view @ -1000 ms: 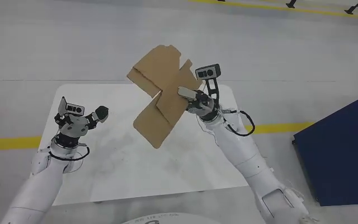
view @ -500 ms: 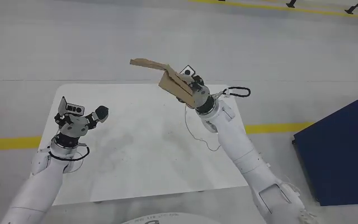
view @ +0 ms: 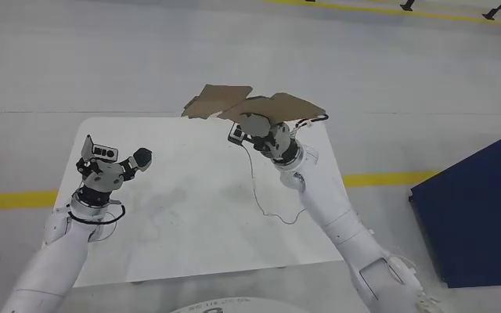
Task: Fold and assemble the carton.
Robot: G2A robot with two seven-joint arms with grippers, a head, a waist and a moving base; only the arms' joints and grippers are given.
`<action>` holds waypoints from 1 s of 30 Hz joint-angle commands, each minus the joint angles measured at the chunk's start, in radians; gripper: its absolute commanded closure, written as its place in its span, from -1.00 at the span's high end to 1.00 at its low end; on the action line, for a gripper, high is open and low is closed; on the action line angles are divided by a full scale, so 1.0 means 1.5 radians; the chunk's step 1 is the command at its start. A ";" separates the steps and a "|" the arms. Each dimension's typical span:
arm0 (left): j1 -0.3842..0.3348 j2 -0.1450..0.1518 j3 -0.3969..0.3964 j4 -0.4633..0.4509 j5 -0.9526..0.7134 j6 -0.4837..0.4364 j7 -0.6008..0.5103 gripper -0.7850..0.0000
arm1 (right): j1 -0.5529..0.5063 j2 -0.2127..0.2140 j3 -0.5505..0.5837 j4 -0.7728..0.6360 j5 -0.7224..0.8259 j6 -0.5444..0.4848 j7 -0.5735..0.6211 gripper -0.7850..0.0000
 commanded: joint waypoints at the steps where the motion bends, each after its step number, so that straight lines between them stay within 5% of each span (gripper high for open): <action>1: 0.000 0.000 0.000 0.000 0.000 0.000 0.000 1.00 | 0.000 0.000 0.000 0.000 0.000 0.000 0.000 -1.00; 5: 0.000 0.000 0.000 0.000 0.000 0.000 0.000 1.00 | 0.001 -0.004 -0.014 0.025 0.104 0.102 -0.057 -1.00; 9: 0.000 0.000 0.000 0.000 0.000 0.000 0.000 1.00 | 0.037 -0.013 -0.046 0.119 0.350 0.220 -0.209 -1.00; 15: 0.000 0.000 0.000 0.000 0.000 0.000 0.000 1.00 | 0.066 -0.015 -0.051 0.157 0.566 0.215 -0.383 -1.00; 24: 0.000 0.000 0.000 0.000 0.000 0.000 0.000 1.00 | 0.047 -0.015 -0.008 0.136 0.595 0.196 -0.443 -1.00; 30: 0.000 0.000 0.000 0.000 0.000 0.000 0.000 1.00 | 0.044 -0.020 0.022 0.120 0.511 0.160 -0.412 -1.00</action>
